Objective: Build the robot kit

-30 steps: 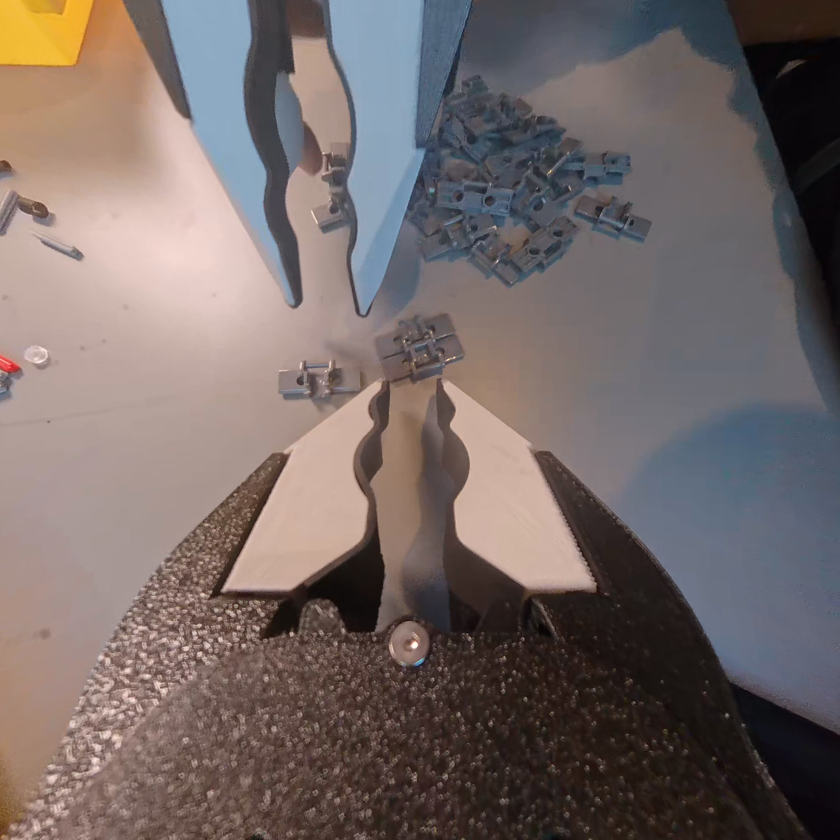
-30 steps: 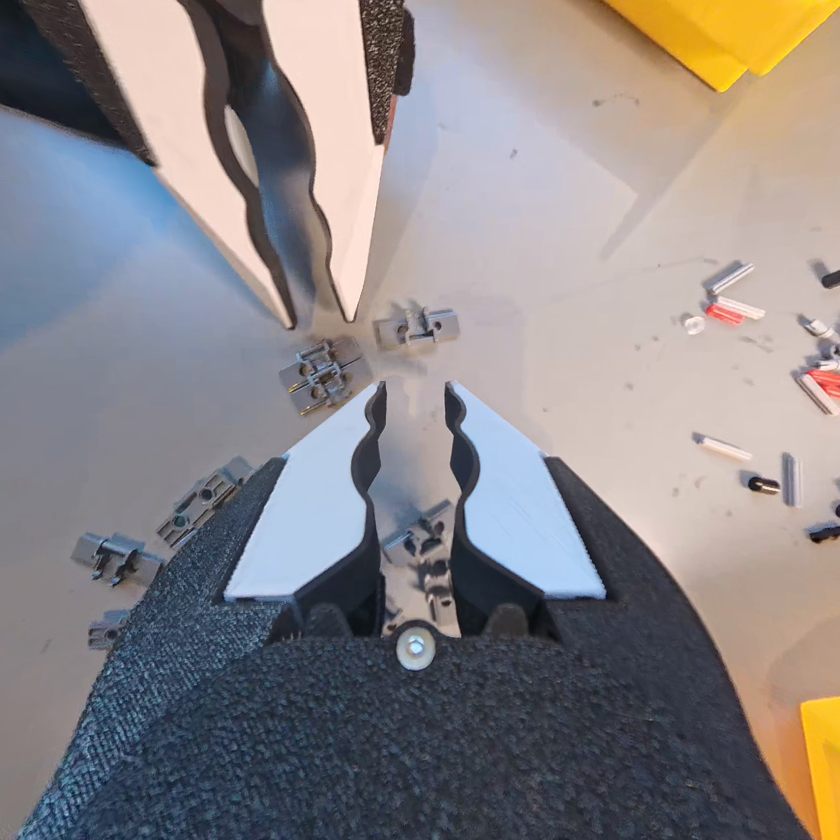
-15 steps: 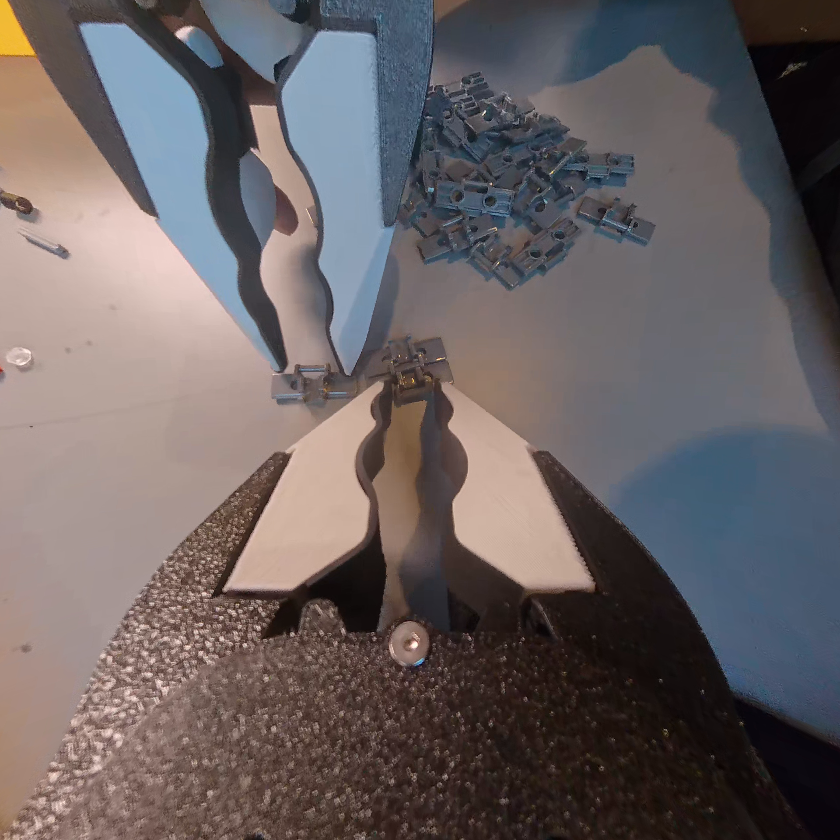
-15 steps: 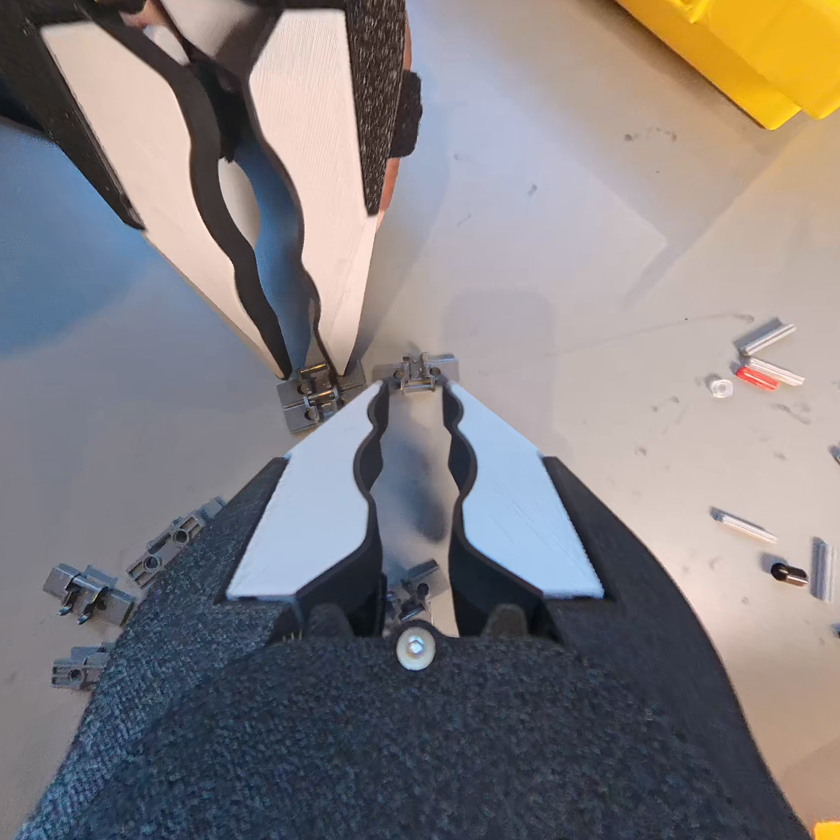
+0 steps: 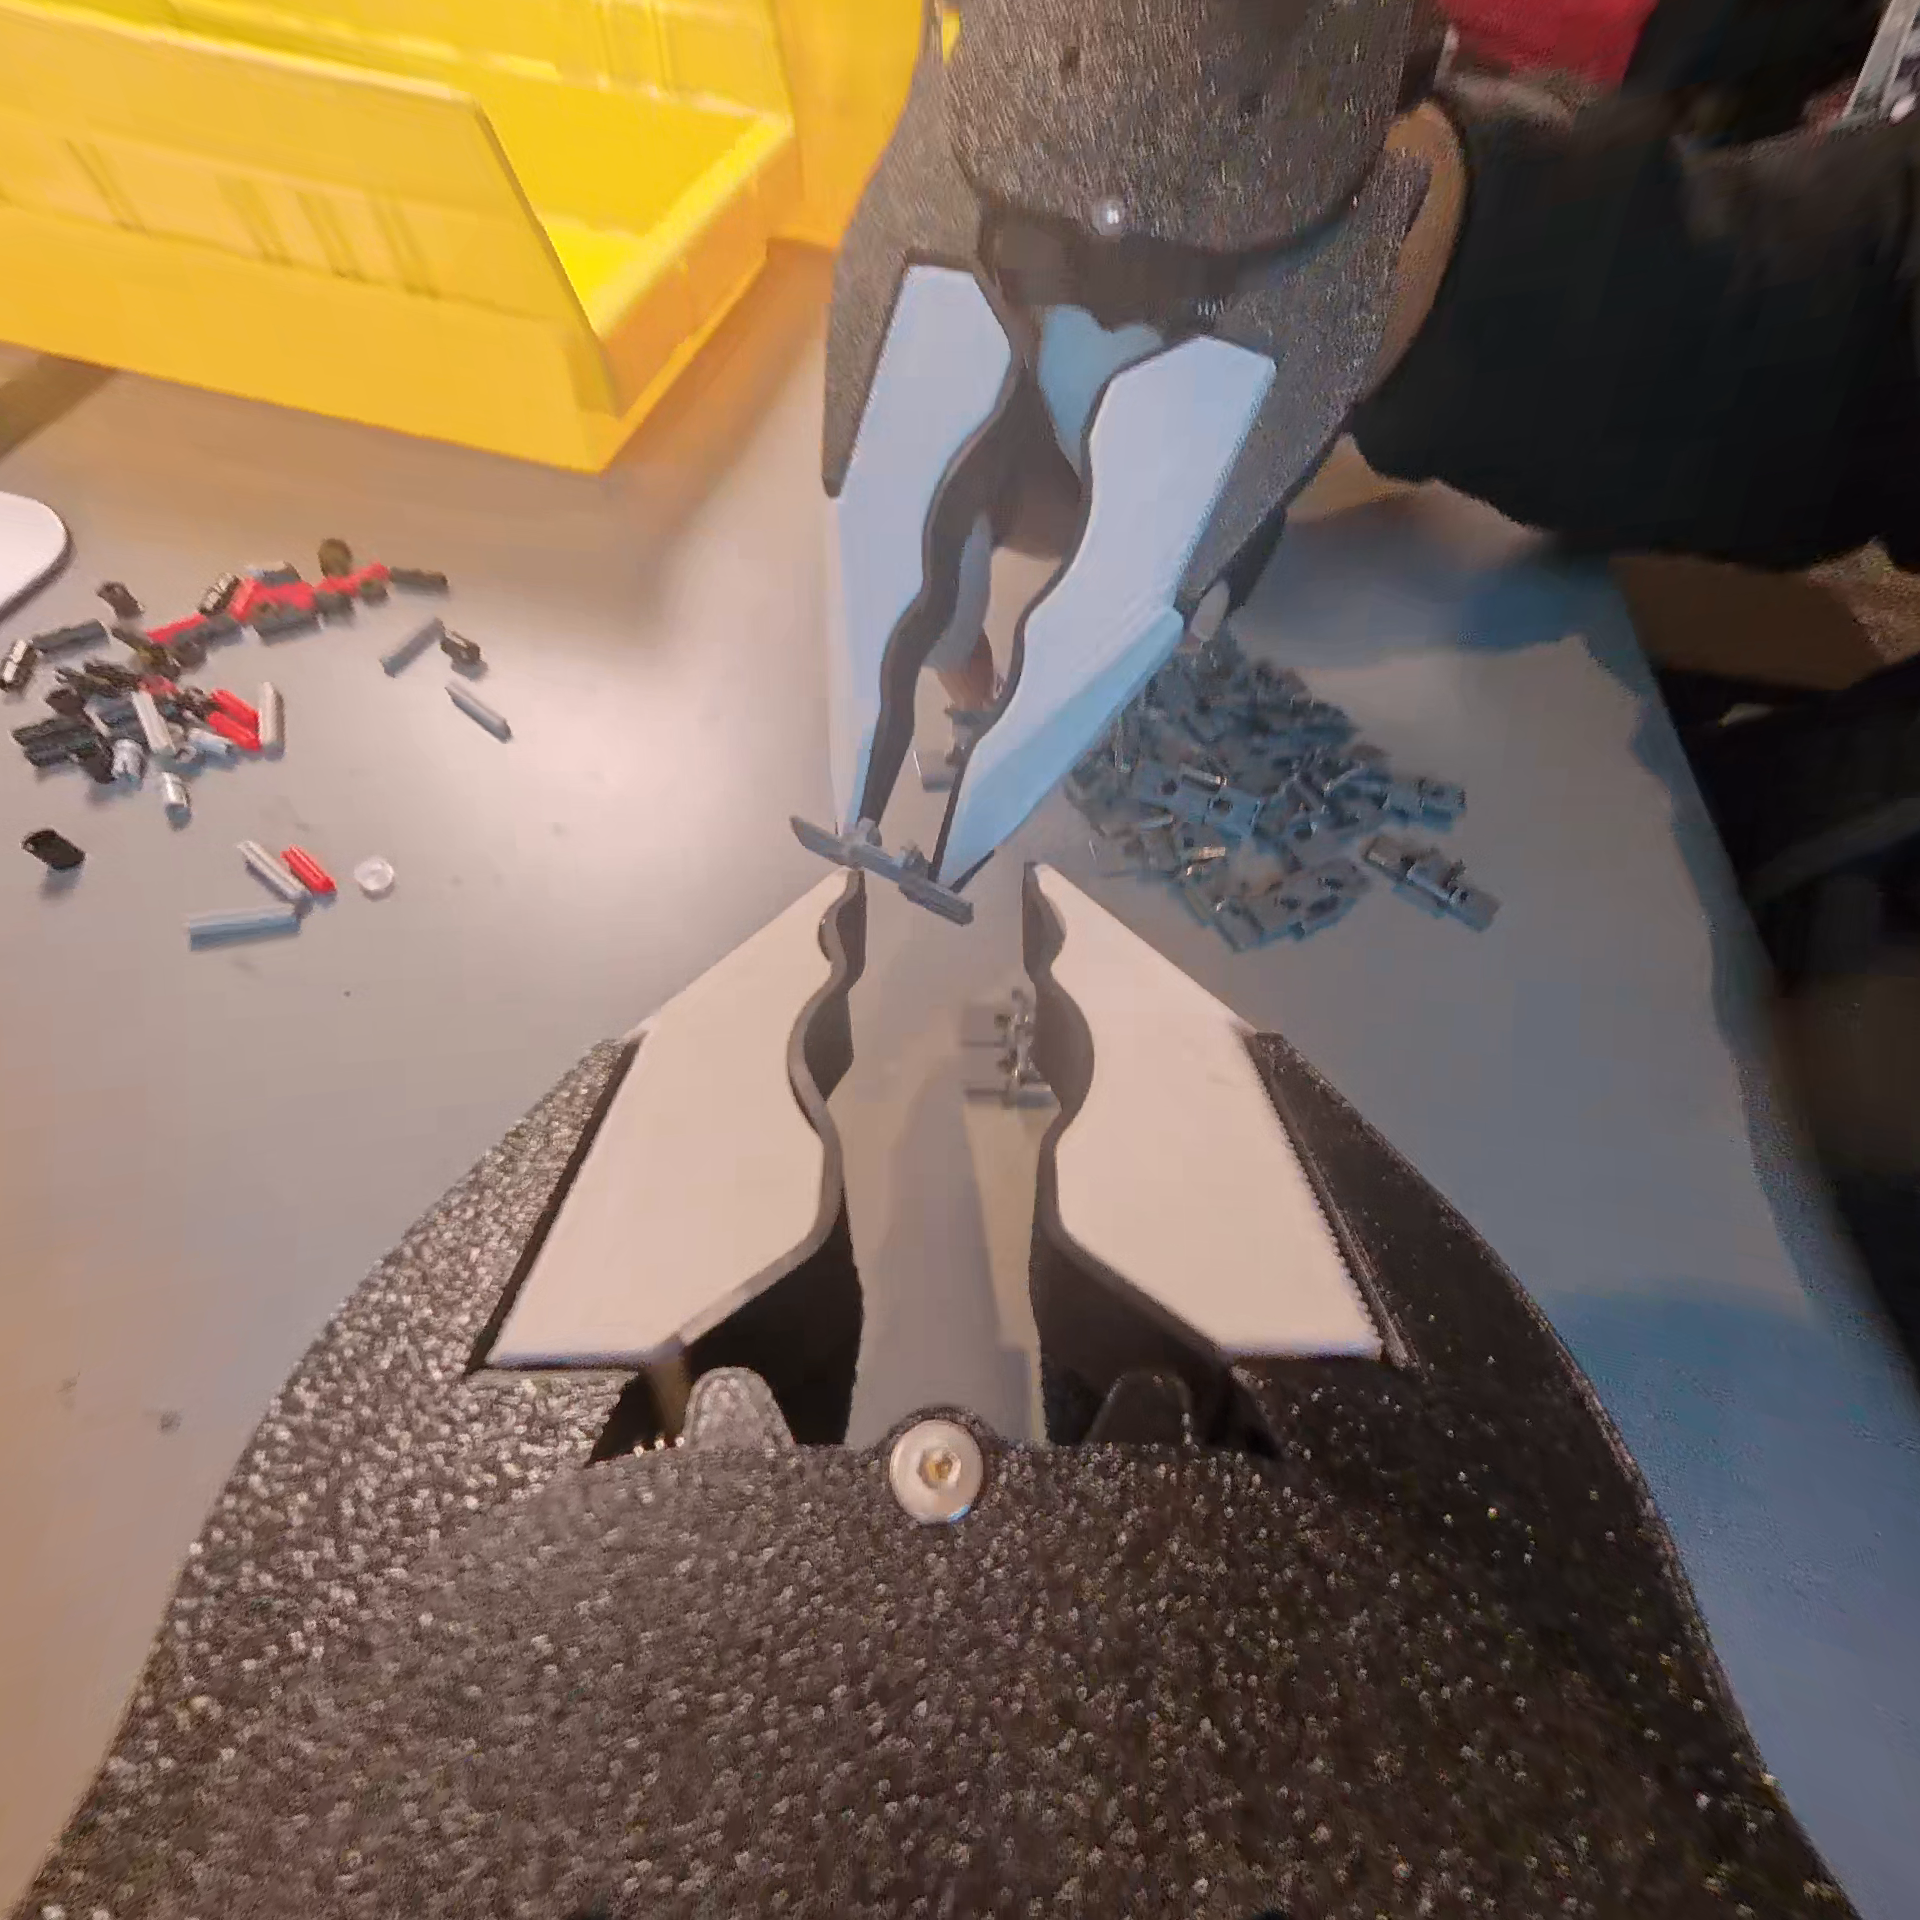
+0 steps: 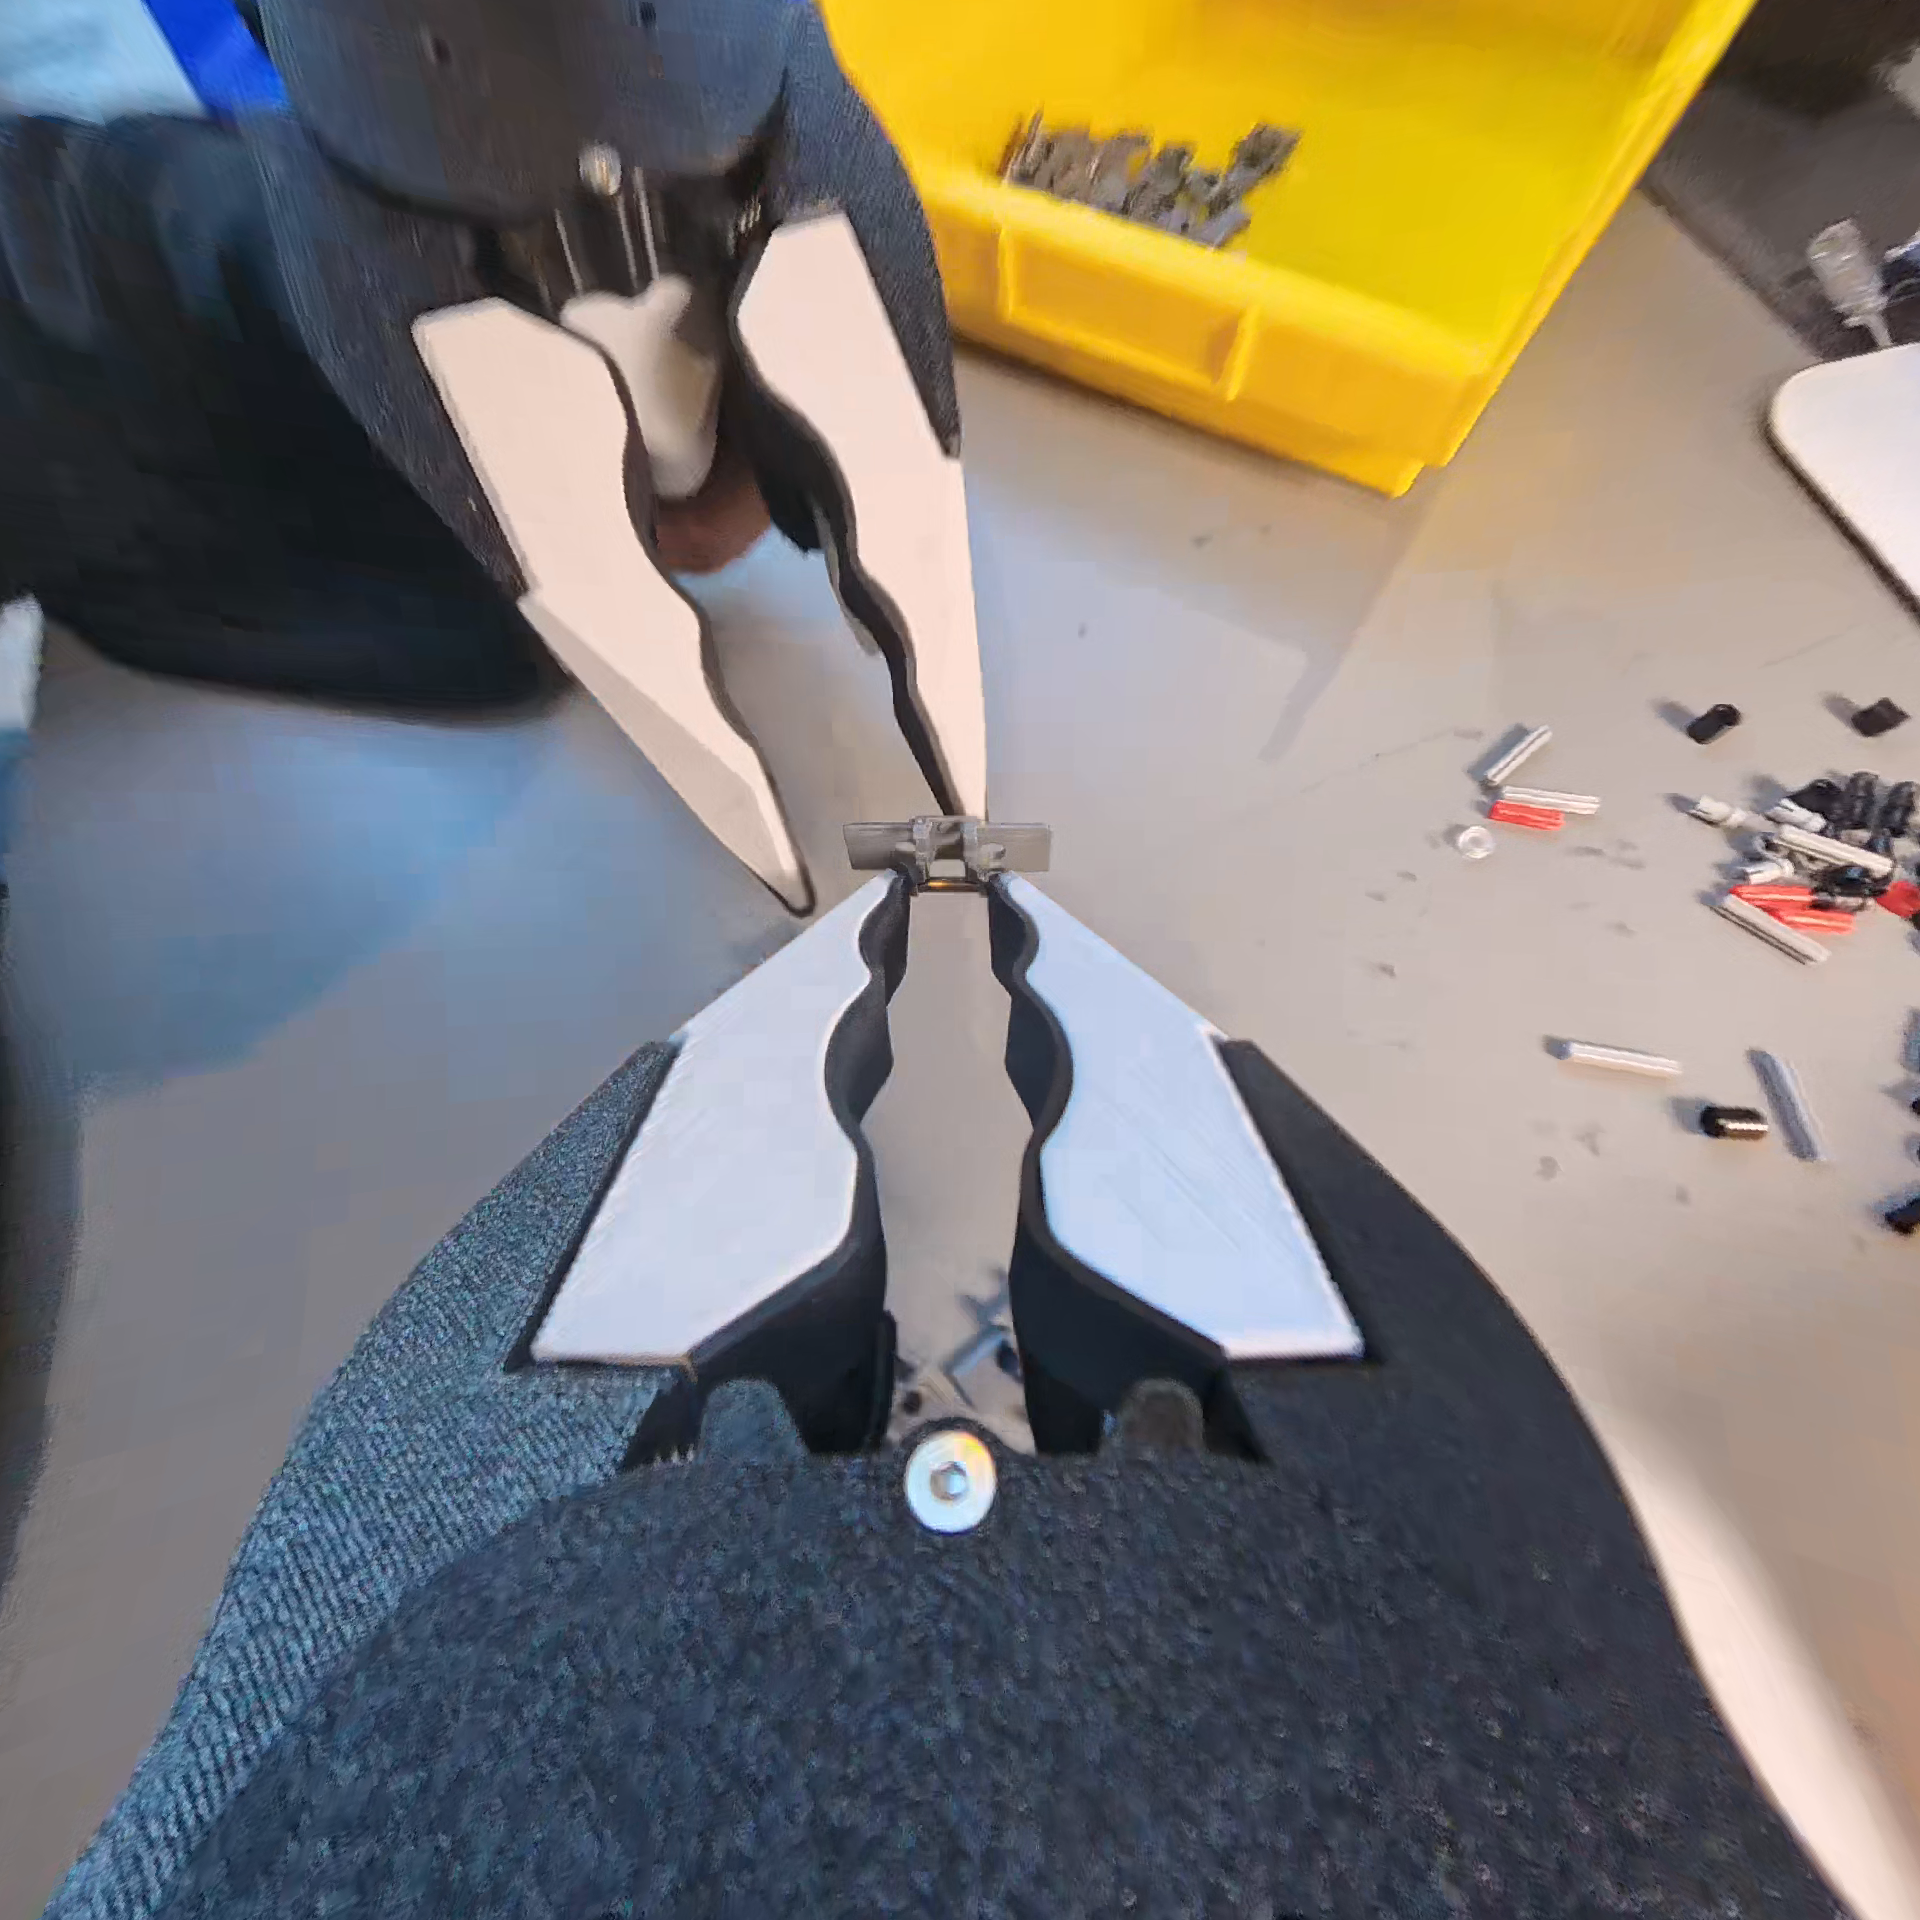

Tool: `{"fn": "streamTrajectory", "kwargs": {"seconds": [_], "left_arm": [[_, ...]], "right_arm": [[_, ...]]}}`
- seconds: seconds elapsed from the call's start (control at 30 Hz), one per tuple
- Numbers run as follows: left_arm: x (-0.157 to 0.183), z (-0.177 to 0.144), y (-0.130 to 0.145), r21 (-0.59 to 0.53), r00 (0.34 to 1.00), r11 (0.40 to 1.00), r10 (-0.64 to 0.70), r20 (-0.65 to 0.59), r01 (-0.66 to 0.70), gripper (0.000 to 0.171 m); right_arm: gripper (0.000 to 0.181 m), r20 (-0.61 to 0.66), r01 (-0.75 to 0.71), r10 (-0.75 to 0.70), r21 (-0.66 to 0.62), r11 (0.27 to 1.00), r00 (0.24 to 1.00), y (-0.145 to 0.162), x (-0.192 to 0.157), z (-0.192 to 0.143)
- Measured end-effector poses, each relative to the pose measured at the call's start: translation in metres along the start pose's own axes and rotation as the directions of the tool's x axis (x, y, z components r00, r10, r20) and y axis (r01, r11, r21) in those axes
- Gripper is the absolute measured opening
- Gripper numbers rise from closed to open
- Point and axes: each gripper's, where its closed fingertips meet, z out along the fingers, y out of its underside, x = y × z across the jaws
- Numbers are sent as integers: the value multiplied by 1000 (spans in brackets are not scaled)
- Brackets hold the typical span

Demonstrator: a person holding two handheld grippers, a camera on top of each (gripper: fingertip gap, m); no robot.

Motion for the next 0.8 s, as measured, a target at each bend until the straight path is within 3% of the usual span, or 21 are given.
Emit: {"fn": "streamTrajectory", "kwargs": {"seconds": [0.1, 0.2, 0.27, 0.4, 0.57, 0.7, 0.8], "left_arm": [[-1, -3, -7, 31, 999, 999, 23, 23, -24, 16], [7, -5, -14, 70, 1000, 998, 5, -29, -3, 7], [10, -6, -17, 86, 998, 996, -18, -61, 23, 4], [18, -10, -19, 98, 983, 989, -96, -159, 112, 0], [29, -7, -9, 17, 941, 975, -207, -267, 219, 0], [43, 0, 1, -57, 927, 979, -205, -314, 197, 0], [49, 1, 0, -60, 924, 981, -195, -329, 185, 0]], "right_arm": [[15, -25, -66, 68, 79, 995, 997, -8, -2, -11], [14, -40, -59, 64, 106, 993, 997, -9, -5, -21], [6, -61, -9, 13, 73, 997, 998, -2, -9, -26], [8, -38, 58, -56, 74, 996, 998, 1, -25, -35], [11, -113, 217, -212, 26, 976, 971, 1, -24, -54], [16, -24, 190, -190, 21, 982, 982, 3, -37, -44], [12, 73, 179, -175, -65, 982, 982, 21, -49, -28]]}}
